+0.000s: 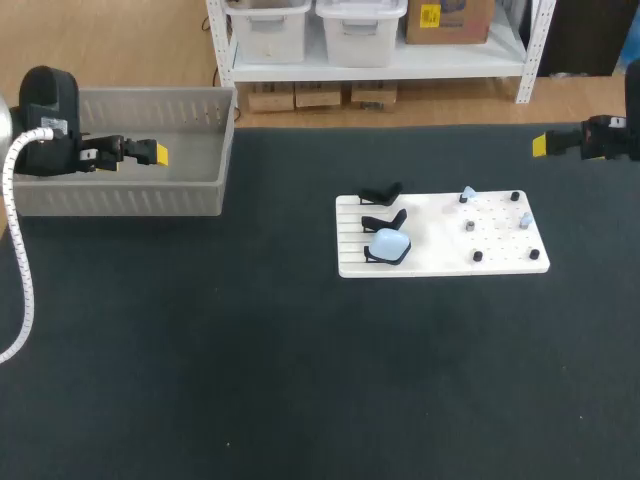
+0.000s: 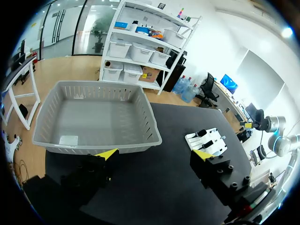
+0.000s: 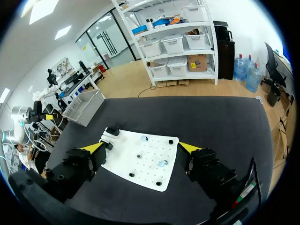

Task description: Pick up each earbud case from the left stands, insert the matching earbuds, close the lid, and place the case in the box.

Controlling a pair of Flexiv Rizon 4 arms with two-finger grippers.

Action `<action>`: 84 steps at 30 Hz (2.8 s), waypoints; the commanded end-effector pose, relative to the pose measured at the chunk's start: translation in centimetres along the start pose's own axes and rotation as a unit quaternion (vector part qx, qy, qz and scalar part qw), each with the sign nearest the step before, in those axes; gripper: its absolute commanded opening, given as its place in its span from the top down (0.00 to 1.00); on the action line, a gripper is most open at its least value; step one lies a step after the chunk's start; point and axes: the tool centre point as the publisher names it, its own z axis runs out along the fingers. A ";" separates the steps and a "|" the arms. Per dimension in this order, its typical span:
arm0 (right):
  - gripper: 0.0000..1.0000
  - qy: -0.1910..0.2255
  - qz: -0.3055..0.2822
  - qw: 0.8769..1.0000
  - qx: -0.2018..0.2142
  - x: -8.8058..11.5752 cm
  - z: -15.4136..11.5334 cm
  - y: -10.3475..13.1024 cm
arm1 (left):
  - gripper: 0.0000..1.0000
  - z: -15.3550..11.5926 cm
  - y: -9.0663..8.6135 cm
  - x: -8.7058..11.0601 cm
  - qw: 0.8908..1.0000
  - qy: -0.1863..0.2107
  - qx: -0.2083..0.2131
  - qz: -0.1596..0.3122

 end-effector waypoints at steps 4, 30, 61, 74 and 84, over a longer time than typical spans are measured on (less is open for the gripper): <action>0.00 0.000 0.000 1.000 0.000 0.0 0.0 0.0 | 0.00 0.0 -0.1 -0.1 1.000 0.002 -0.004 -0.001; 0.00 0.000 0.000 1.000 0.000 0.0 0.0 0.0 | 0.00 1.3 -6.1 0.1 0.943 -0.027 0.220 0.247; 0.00 0.000 0.000 1.000 0.000 0.0 0.0 0.0 | 0.00 4.6 -9.8 3.0 0.860 -0.021 0.321 0.396; 0.00 0.000 0.000 1.000 0.000 0.0 0.0 0.0 | 0.00 9.7 -13.9 5.9 0.839 -0.027 0.348 0.416; 0.00 0.000 0.000 1.000 0.000 0.0 0.0 0.0 | 0.00 12.7 -17.4 7.0 0.821 -0.012 0.370 0.435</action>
